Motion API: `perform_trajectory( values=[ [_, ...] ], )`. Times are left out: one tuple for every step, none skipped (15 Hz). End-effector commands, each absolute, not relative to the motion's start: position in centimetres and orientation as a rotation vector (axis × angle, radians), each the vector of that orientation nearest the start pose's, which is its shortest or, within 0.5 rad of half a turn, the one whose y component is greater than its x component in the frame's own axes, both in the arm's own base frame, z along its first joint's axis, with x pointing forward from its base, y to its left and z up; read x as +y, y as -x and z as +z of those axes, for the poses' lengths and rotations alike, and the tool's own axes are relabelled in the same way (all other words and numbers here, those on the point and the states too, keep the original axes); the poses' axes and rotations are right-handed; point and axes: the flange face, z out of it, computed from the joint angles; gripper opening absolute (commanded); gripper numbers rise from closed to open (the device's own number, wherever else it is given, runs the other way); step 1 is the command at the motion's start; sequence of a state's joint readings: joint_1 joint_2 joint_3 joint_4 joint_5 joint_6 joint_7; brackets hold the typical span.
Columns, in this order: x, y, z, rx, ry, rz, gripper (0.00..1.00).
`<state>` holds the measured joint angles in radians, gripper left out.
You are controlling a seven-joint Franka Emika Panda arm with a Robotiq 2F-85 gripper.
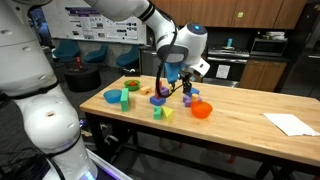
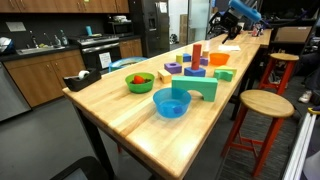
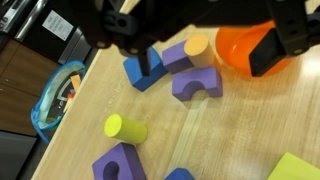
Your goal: Move the purple block on the left backwards and move the red and blue stacked blocks to the right then place the yellow cylinder in the purple block on the left.
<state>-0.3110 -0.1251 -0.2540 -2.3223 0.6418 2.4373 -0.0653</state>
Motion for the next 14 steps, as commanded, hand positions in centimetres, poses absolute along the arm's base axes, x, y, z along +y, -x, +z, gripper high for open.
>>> perform_trajectory(
  values=[
    [-23.0,-42.2,45.6,1.165,2.573,-0.681,1.0],
    [-21.7,-42.3,46.6,1.137,2.629,-0.732,1.0],
    [-20.0,-42.4,47.5,1.092,2.698,-0.77,1.0],
    [-18.5,-42.4,48.2,1.05,2.777,-0.789,1.0],
    [-17.0,-42.6,48.8,0.989,2.845,-0.805,1.0],
    [-15.4,-42.6,49.5,0.889,2.913,-0.759,1.0],
    [-14.0,-42.8,49.9,0.81,2.971,-0.746,1.0],
    [-12.7,-42.9,50.4,0.718,3.014,-0.715,1.0],
    [-11.4,-43.0,50.7,0.645,3.044,-0.699,1.0],
    [-10.3,-43.0,50.9,0.582,3.072,-0.681,1.0],
    [-9.4,-43.0,51.0,0.513,3.098,-0.661,1.0],
    [-8.4,-43.1,51.0,0.44,3.123,-0.634,1.0],
    [-7.4,-43.3,50.9,0.373,3.152,-0.607,1.0],
    [-6.6,-43.4,50.8,0.309,3.183,-0.582,1.0]
  ],
)
